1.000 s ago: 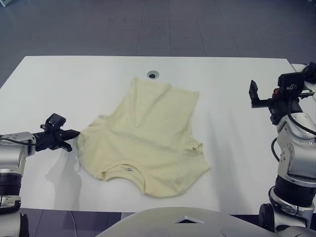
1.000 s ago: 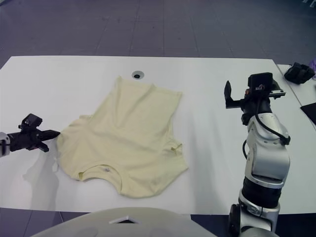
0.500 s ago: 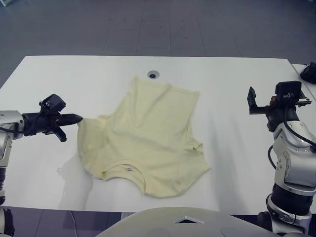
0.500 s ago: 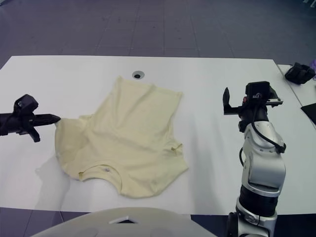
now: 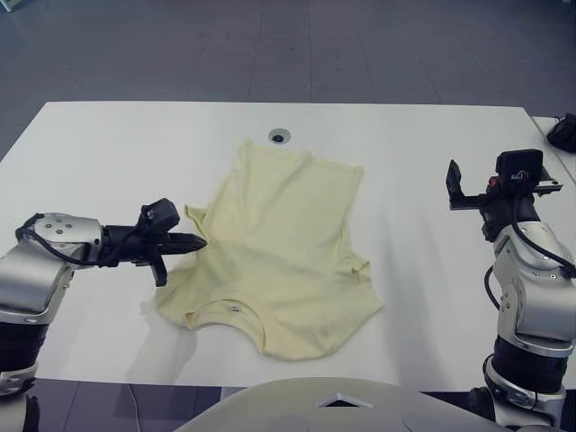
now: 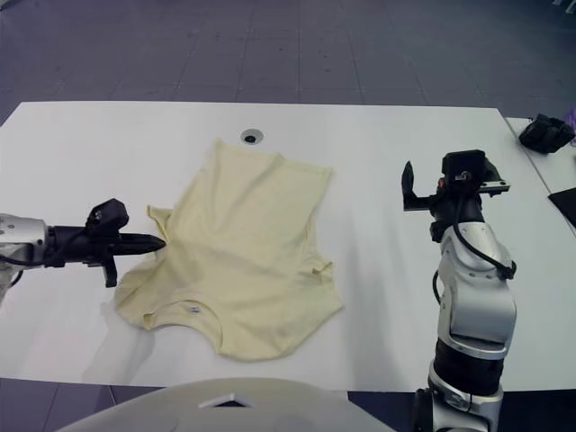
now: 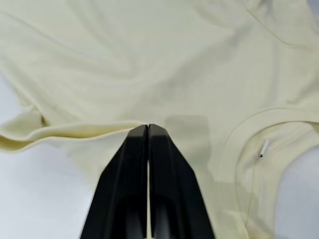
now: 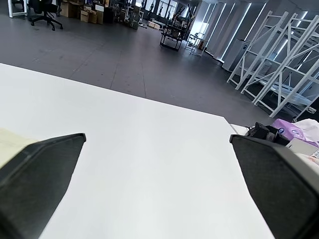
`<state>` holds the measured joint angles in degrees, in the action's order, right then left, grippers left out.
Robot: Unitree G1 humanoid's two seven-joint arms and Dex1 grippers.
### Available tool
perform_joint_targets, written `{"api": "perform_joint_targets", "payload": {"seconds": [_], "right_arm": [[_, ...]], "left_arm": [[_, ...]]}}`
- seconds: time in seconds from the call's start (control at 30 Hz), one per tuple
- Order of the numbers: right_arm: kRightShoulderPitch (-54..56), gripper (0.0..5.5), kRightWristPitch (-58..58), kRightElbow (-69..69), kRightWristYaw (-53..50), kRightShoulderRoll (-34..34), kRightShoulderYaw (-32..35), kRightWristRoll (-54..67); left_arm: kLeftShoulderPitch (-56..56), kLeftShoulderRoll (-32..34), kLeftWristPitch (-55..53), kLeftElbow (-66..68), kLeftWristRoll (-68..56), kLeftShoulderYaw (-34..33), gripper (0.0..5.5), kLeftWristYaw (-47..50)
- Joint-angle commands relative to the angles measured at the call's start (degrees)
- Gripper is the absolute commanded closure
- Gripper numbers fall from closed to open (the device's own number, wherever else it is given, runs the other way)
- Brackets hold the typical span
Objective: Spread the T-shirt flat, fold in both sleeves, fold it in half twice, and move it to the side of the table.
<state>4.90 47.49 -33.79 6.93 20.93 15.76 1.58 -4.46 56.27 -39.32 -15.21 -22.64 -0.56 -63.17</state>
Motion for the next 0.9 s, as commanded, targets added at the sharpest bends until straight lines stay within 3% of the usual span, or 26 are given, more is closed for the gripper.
{"api": "perform_joint_targets", "payload": {"seconds": [0.03, 0.2, 0.33, 0.53, 0.7, 0.9], "right_arm": [[1.1, 0.1, 0.46, 0.47, 0.16, 0.3, -0.38, 0.19], [1.46, 0.1, 0.75, 0.56, 0.42, 0.44, -0.78, 0.28], [1.47, 0.1, 1.01, 0.42, 0.61, 0.58, -0.89, 0.36], [1.44, 0.1, 1.09, 0.45, 0.68, 0.62, -1.05, 0.33], [1.56, 0.1, 1.18, 0.45, 0.55, 0.49, -1.06, 0.29], [2.52, 0.1, 0.9, 1.35, 0.95, 1.04, -1.18, 0.36]], "left_arm": [[-1.25, -1.44, -0.01, -0.53, 1.32, 2.82, 5.48, 1.49], [-0.48, -2.47, 0.2, -2.15, 2.26, 5.48, 5.48, 3.09], [0.23, -3.04, -0.29, -4.12, 0.75, 4.9, 4.84, 4.09], [-4.79, -3.76, -2.49, -0.68, -4.65, -3.53, 3.81, 5.8], [-10.56, -3.78, 1.08, 10.48, 0.75, -0.52, 3.0, 6.84], [-11.79, -7.34, 1.52, 13.84, 1.77, 3.26, 2.01, 6.13]]}}
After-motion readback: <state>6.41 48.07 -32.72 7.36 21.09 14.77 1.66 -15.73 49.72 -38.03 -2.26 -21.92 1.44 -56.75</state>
